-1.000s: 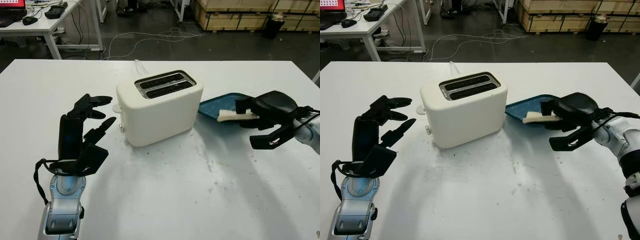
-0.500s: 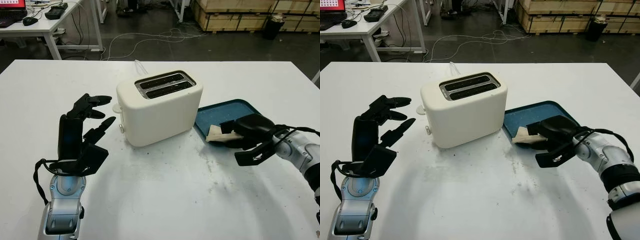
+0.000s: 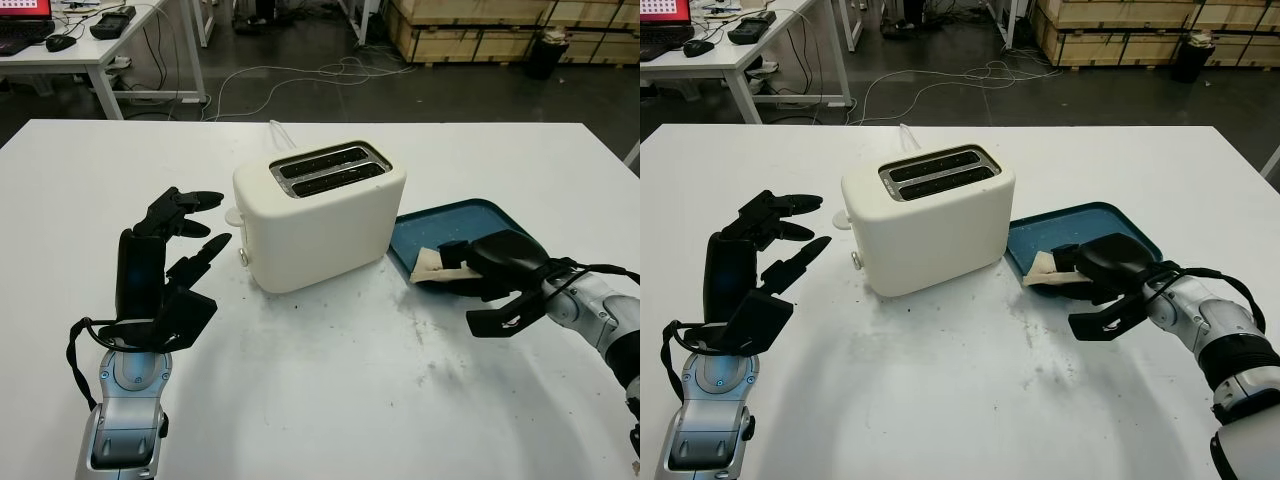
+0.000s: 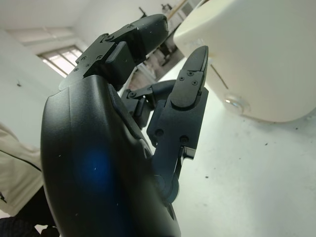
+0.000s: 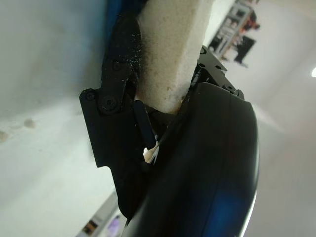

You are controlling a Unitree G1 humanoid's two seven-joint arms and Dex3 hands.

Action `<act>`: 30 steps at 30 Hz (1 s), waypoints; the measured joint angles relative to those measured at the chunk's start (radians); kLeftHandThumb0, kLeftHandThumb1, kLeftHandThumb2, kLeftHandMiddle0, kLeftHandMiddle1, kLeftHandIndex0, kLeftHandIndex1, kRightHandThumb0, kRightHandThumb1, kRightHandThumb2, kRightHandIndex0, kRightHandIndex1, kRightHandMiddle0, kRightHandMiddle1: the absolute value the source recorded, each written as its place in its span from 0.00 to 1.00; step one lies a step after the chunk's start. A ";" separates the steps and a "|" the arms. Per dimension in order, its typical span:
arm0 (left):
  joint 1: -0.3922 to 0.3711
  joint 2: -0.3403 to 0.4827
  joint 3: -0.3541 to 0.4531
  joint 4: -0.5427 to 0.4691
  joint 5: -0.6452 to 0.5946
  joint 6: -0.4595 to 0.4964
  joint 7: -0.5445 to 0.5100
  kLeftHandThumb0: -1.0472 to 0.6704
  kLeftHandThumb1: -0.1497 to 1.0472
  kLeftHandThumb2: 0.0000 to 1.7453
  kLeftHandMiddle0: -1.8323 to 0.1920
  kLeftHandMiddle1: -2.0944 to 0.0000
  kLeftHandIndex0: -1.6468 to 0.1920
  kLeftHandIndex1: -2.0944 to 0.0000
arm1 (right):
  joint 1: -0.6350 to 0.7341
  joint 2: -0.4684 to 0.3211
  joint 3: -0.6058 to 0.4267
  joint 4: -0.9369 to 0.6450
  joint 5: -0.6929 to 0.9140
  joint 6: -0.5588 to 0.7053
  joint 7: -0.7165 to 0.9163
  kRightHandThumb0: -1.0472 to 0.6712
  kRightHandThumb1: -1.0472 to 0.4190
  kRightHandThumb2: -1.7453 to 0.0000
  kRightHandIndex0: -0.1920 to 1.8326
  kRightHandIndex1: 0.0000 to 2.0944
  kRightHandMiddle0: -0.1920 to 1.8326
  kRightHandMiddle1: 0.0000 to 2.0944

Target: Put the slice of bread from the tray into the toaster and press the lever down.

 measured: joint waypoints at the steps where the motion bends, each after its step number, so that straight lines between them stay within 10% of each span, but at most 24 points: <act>1: 0.000 0.000 0.000 0.000 0.000 0.000 0.000 0.48 0.89 0.03 0.67 0.38 0.60 0.64 | -0.004 -0.002 -0.021 0.003 0.017 -0.005 -0.004 0.25 0.09 0.63 0.53 0.83 0.36 0.83; 14: 0.000 -0.001 0.000 0.000 0.000 0.001 0.000 0.47 0.89 0.03 0.68 0.39 0.60 0.65 | -0.171 -0.042 -0.254 0.002 0.309 -0.083 0.185 0.25 0.09 0.69 0.48 0.83 0.40 0.80; 30: 0.002 -0.001 0.001 0.005 -0.002 -0.012 0.000 0.48 0.89 0.03 0.67 0.38 0.60 0.65 | -0.467 -0.039 -0.327 -0.031 0.582 0.108 0.944 0.29 0.09 0.83 0.55 0.83 0.47 0.83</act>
